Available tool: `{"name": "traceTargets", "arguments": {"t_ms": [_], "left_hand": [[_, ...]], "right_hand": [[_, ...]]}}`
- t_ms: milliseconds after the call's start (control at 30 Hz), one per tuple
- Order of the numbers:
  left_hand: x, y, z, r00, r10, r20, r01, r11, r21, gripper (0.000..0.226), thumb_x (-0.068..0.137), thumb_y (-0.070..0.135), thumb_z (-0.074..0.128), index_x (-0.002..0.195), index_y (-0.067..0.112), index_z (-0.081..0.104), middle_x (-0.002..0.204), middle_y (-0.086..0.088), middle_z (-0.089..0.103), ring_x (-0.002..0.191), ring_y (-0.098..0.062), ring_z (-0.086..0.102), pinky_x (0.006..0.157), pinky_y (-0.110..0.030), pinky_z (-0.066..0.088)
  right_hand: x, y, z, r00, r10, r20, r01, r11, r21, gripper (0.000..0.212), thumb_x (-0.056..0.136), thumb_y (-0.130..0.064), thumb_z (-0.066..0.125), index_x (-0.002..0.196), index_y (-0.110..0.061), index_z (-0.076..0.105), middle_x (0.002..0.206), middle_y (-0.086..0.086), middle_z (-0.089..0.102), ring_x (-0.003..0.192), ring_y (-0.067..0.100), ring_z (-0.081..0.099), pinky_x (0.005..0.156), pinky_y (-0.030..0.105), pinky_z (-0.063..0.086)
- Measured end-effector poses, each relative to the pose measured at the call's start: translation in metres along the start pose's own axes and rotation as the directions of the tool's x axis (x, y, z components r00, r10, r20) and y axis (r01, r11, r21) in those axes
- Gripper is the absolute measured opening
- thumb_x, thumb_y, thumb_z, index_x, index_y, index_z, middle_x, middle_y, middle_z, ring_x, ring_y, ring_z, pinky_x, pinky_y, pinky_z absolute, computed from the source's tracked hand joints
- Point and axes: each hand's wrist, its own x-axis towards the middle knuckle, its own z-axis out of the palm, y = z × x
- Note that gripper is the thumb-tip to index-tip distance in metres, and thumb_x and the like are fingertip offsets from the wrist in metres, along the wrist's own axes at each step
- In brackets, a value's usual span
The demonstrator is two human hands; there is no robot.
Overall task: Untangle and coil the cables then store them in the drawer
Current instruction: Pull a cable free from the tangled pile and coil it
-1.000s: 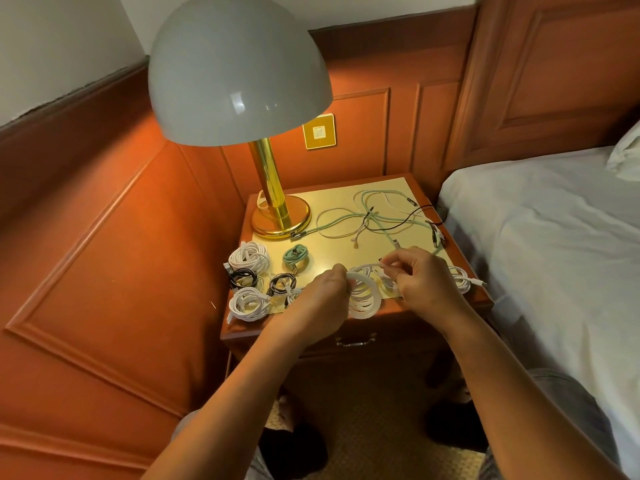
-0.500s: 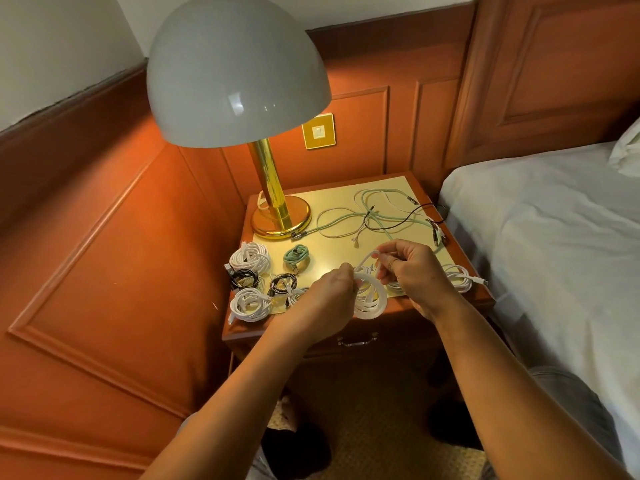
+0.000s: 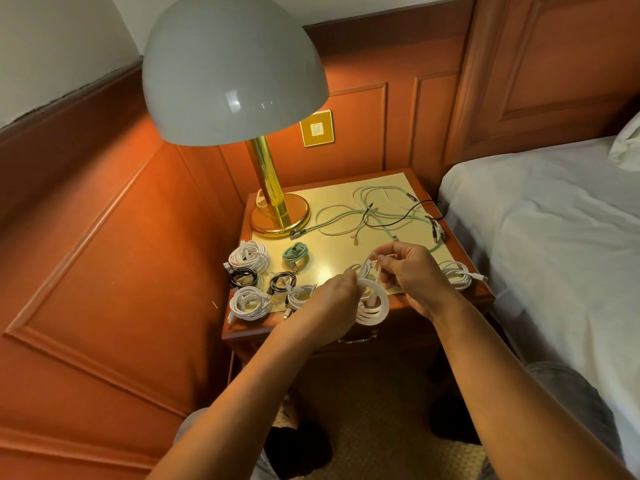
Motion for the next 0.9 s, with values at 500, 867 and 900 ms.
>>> {"name": "traceTargets", "arguments": {"t_ms": [500, 867, 900], "left_hand": [[0.004, -0.01, 0.006, 0.991, -0.048, -0.126, 0.054, 0.998, 0.041, 0.01, 0.103, 0.018, 0.04, 0.109, 0.012, 0.044, 0.089, 0.001, 0.049, 0.069, -0.007, 0.043, 0.059, -0.022, 0.033], [0.008, -0.008, -0.004, 0.975, -0.124, -0.182, 0.11, 0.99, -0.085, 0.019, 0.104, 0.017, 0.036, 0.107, 0.006, 0.05, 0.093, -0.006, 0.054, 0.079, -0.019, 0.047, 0.069, -0.032, 0.039], [0.007, -0.01, -0.006, 0.973, -0.134, -0.189, 0.12, 0.989, -0.086, 0.018, 0.104, 0.016, 0.036, 0.107, 0.006, 0.05, 0.096, -0.008, 0.055, 0.079, -0.02, 0.048, 0.069, -0.033, 0.04]], "right_hand": [[-0.047, 0.02, 0.012, 0.996, 0.047, 0.077, -0.058, 0.987, 0.151, 0.017, 0.101, -0.022, 0.049, 0.102, -0.014, 0.065, 0.092, 0.012, 0.067, 0.075, 0.019, 0.06, 0.06, 0.029, 0.047], [-0.065, 0.024, 0.039, 0.982, 0.136, 0.128, -0.153, 0.98, 0.13, 0.034, 0.095, -0.005, 0.056, 0.124, -0.023, 0.053, 0.079, 0.013, 0.066, 0.06, 0.019, 0.061, 0.051, 0.03, 0.048], [-0.066, 0.022, 0.039, 0.982, 0.133, 0.136, -0.146, 0.986, 0.083, 0.034, 0.096, -0.004, 0.054, 0.124, -0.022, 0.052, 0.075, 0.011, 0.065, 0.056, 0.016, 0.059, 0.049, 0.028, 0.046]]}}
